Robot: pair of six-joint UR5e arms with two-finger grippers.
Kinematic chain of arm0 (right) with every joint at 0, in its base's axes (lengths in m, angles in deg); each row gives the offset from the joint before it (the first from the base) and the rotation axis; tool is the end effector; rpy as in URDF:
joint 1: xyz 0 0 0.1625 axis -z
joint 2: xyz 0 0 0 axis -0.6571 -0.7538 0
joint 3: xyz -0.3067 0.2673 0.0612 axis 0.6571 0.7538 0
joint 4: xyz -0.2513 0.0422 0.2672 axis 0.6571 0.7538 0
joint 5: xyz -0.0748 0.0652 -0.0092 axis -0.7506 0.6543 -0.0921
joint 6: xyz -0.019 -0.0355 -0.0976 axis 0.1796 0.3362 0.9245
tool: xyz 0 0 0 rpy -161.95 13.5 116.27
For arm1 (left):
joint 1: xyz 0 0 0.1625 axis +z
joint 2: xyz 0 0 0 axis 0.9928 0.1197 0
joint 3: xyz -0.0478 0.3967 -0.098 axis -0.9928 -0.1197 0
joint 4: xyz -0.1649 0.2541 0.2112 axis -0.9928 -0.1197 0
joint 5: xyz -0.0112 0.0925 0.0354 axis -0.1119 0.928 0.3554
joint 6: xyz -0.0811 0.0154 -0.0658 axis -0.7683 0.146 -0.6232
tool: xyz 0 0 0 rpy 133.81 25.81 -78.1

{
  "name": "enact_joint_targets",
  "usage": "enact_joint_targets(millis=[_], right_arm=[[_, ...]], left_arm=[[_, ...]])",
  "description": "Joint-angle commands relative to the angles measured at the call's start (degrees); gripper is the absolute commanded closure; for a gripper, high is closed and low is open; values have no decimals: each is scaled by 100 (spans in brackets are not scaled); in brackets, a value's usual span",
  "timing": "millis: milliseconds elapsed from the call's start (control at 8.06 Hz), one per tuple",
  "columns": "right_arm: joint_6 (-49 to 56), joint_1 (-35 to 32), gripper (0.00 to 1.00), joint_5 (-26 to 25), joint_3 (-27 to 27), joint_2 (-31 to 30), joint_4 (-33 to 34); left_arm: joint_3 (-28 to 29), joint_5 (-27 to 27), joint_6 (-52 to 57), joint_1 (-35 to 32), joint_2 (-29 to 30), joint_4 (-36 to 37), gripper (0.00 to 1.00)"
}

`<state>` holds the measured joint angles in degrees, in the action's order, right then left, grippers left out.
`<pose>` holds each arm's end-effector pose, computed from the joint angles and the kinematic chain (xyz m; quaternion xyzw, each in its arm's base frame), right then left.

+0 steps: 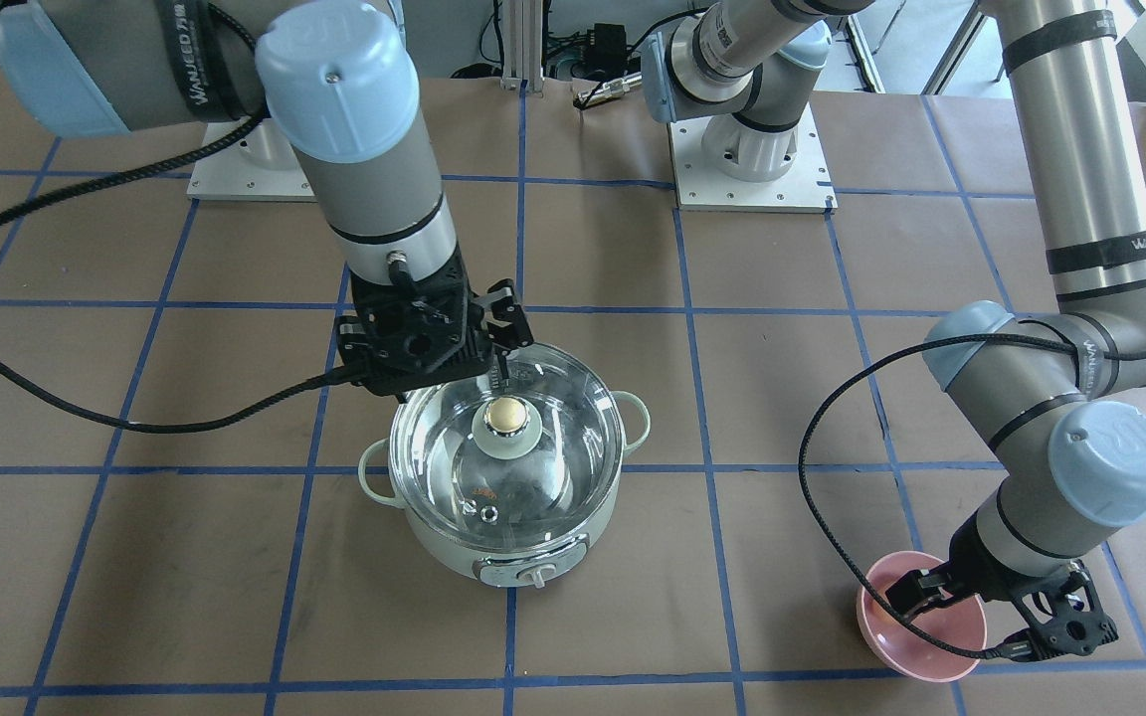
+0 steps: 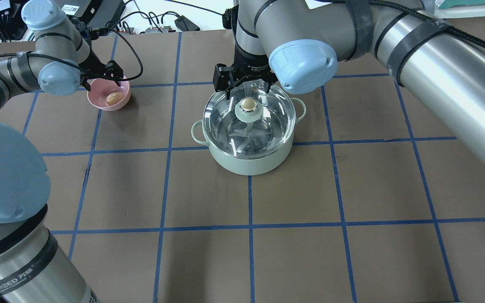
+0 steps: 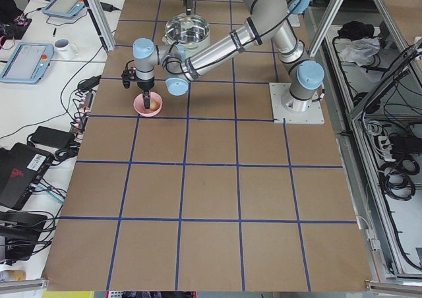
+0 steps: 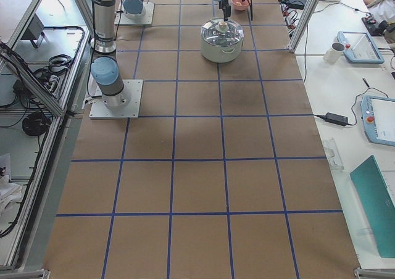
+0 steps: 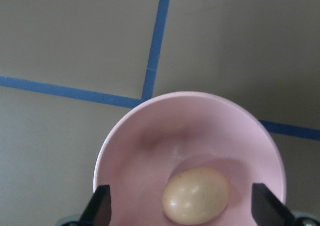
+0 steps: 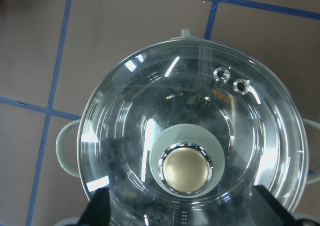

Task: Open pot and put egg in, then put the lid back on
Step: 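Move the right gripper over the lid knob while the left descends toward the egg, then grasp the glass lid knob with the right gripper while the left gripper grasps the egg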

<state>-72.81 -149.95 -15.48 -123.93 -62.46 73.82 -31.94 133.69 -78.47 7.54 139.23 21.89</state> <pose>0.3262 -0.5058 0.3965 -0.1099 0.9905 -0.0479 0.0673 0.0376 -0.6678 0.2439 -0.0855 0.9925 -0.0824 0.0305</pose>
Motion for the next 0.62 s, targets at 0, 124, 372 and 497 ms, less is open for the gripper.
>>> enact_joint_targets(millis=[0,124,372,497], right_arm=[[-87,-152,0,17,-7,210,56],[26,-170,0,18,-16,289,64],[27,-178,0,26,-25,325,21],[-8,-178,0,18,-60,386,38]], left_arm=[[-21,-65,580,9,120,38,0],[-38,-91,807,27,155,38,0],[-47,-100,888,27,199,38,0],[-65,-100,897,27,199,38,0]])
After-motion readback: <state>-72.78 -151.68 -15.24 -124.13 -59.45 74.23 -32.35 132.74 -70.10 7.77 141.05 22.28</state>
